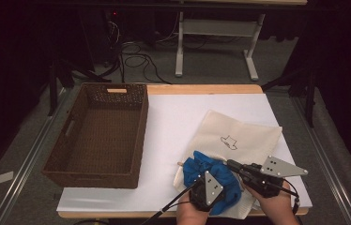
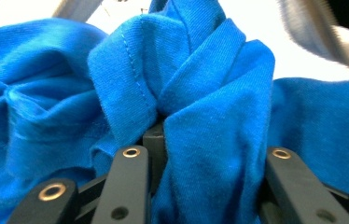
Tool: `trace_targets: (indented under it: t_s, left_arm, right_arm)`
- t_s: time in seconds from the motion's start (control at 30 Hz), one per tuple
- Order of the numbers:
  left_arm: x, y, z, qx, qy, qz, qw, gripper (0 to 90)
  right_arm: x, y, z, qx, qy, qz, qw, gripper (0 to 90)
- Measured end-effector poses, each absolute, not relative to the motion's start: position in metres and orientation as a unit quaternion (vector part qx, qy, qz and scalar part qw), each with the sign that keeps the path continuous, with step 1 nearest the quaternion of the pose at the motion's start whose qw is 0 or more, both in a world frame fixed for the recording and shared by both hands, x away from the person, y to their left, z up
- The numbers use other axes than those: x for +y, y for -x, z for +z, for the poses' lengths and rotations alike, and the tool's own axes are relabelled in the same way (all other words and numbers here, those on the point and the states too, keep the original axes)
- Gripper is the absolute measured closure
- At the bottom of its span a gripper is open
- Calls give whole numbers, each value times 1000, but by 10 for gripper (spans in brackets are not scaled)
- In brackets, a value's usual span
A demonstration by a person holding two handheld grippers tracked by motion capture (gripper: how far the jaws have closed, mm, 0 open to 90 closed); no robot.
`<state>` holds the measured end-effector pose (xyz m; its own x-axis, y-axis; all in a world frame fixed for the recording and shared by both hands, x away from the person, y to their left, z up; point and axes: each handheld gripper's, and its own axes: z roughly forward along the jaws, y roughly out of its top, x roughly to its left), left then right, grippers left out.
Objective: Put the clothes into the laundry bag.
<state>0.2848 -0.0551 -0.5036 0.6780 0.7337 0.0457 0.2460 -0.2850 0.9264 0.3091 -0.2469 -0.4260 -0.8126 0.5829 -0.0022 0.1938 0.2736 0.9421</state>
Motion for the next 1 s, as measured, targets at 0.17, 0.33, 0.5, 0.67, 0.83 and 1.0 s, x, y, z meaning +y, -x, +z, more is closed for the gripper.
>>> trace_targets:
  t_s: [0.17, 0.33, 0.5, 0.67, 0.83, 1.0]
  left_arm:
    - [-59, -299, -509, 341, -766, 239, 490, 642]
    - [-61, -310, -509, 351, -767, 226, 488, 607]
    - [-58, -303, -506, 333, -772, 212, 499, 494]
    - [-50, -291, -504, 327, -768, 210, 509, 383]
    - [-42, -279, -506, 325, -763, 215, 515, 298]
    - [-31, -273, -509, 335, -756, 213, 520, 244]
  right_arm:
    - [-248, -309, -426, 778, -252, 549, 174, 900]
    - [-250, -310, -427, 776, -255, 549, 174, 900]
    - [-253, -311, -428, 775, -257, 550, 174, 900]
    - [-253, -311, -429, 776, -257, 549, 174, 900]
    - [-252, -310, -428, 775, -256, 551, 174, 900]
    - [-254, -311, -427, 775, -259, 549, 177, 900]
